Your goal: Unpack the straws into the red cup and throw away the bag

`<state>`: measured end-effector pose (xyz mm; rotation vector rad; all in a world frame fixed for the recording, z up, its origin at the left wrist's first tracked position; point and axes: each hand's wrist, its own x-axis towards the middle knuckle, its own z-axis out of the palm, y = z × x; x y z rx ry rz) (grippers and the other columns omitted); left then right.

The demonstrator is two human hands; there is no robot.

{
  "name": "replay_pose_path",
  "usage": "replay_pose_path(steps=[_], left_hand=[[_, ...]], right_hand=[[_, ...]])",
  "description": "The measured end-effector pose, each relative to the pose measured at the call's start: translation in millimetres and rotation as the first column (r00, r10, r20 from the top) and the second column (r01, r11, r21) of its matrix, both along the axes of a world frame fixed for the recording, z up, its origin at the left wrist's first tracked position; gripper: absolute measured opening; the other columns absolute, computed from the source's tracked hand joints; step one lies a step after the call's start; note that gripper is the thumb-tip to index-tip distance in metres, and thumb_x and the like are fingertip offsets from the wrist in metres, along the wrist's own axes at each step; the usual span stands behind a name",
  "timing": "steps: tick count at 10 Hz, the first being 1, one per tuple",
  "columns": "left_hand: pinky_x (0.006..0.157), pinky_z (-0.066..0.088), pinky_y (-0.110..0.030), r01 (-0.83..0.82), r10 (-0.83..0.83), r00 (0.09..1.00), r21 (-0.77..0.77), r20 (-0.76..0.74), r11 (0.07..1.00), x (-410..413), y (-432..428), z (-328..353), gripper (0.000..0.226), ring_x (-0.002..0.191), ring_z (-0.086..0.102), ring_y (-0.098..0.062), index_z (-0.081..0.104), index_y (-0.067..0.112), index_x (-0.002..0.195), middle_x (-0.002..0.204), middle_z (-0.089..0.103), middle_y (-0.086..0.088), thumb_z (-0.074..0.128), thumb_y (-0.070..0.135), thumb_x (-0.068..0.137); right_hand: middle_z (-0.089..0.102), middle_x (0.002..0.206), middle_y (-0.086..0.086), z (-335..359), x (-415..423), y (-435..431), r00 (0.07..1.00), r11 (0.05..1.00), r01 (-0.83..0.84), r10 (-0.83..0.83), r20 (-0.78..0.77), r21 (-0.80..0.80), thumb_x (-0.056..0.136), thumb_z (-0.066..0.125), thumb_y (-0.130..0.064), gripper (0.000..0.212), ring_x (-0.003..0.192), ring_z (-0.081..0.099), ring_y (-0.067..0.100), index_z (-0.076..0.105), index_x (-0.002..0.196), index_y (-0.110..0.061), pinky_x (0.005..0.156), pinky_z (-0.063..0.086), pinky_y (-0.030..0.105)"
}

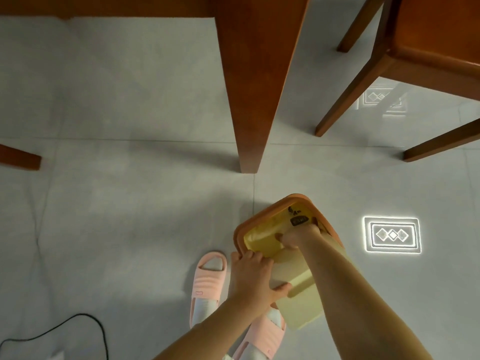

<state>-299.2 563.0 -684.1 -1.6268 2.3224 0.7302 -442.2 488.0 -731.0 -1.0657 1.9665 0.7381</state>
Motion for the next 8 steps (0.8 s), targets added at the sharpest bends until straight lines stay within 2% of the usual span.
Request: replay_pose_path(steps=[1,2,3,4,5,6,7,8], left_hand=[[0.08,0.033,-0.039,0.089,-0.092,0.995,0.061,0.046,0.994,-0.8,-9.4,6.6,0.059,0.095,0.05,-0.022,0.054,0.021,0.099,0.098,0.056,-0.002,0.046,0.072,0.071],[0.092,0.029,-0.04,0.163,-0.18,0.97,0.114,0.163,0.98,-0.1,-13.6,11.9,0.072,0.11,0.041,-0.027,0.038,0.018,0.124,0.12,0.045,-0.01,0.044,0.071,0.076],[0.09,0.033,-0.039,0.189,-0.2,0.953,0.073,0.228,0.979,-2.8,-8.6,8.5,0.082,0.105,0.042,-0.028,0.031,0.017,0.133,0.121,0.043,-0.012,0.048,0.071,0.073],[0.078,0.042,-0.035,0.22,-0.226,0.919,0.056,0.324,0.974,-8.1,-2.9,8.5,0.086,0.09,0.05,-0.024,0.047,0.02,0.125,0.107,0.055,-0.009,0.057,0.076,0.06],[0.083,0.042,-0.036,0.203,-0.2,0.926,0.024,0.32,0.979,-11.7,-0.7,12.0,0.085,0.099,0.05,-0.026,0.041,0.017,0.129,0.117,0.053,-0.011,0.054,0.074,0.066],[0.093,0.033,-0.04,0.178,-0.181,0.941,0.037,0.288,0.983,-11.0,-3.5,20.4,0.083,0.113,0.039,-0.031,0.023,0.013,0.137,0.131,0.038,-0.016,0.046,0.067,0.078],[0.09,0.032,-0.039,0.166,-0.165,0.943,0.022,0.29,0.986,-1.4,-20.2,51.7,0.077,0.109,0.039,-0.029,0.023,0.014,0.137,0.127,0.039,-0.014,0.044,0.064,0.082],[0.085,0.032,-0.036,0.146,-0.128,0.951,-0.045,0.281,0.988,10.9,-39.8,93.6,0.061,0.102,0.041,-0.027,0.034,0.014,0.126,0.117,0.044,-0.012,0.043,0.059,0.085]], right_hand=[[0.06,0.12,0.009,3.3,-14.0,5.9,0.789,0.858,-0.499,0.506,0.348,-0.117,0.094,0.047,-0.035,0.047,0.111,0.058,0.027,0.046,0.13,-0.006,0.09,0.047,0.033],[0.069,0.098,0.007,61.6,-16.7,10.8,0.833,0.841,-0.39,0.496,0.246,-0.374,0.098,0.038,-0.025,0.028,0.09,0.065,0.028,0.062,0.105,-0.013,0.072,0.049,0.033],[0.072,0.081,0.006,91.7,-40.8,43.0,0.863,0.781,-0.386,0.493,0.107,-0.491,0.088,0.058,-0.021,0.014,0.072,0.068,0.031,0.068,0.095,-0.015,0.061,0.053,0.033],[0.076,0.093,0.006,87.7,-60.3,69.0,0.881,0.775,-0.366,0.466,0.074,-0.516,0.062,0.086,-0.019,0.034,0.083,0.073,0.029,0.075,0.094,-0.014,0.067,0.06,0.042],[0.074,0.105,0.006,81.1,-60.2,81.7,0.859,0.757,-0.427,0.51,0.039,-0.494,0.049,0.092,-0.018,0.05,0.091,0.072,0.028,0.074,0.095,-0.014,0.068,0.059,0.04],[0.075,0.101,0.007,90.6,-50.4,82.5,0.851,0.703,-0.457,0.524,-0.039,-0.545,0.046,0.092,-0.013,0.049,0.087,0.073,0.028,0.075,0.092,-0.014,0.068,0.059,0.039],[0.073,0.106,0.009,123.3,-38.7,71.4,0.879,0.72,-0.395,0.476,-0.008,-0.571,0.059,0.087,-0.012,0.039,0.093,0.071,0.03,0.075,0.096,-0.013,0.072,0.058,0.04],[0.063,0.128,0.001,169.5,-30.7,61.6,0.88,0.731,-0.357,0.471,0.052,-0.582,0.09,0.059,-0.02,0.03,0.114,0.061,0.024,0.065,0.119,-0.016,0.09,0.051,0.036]])
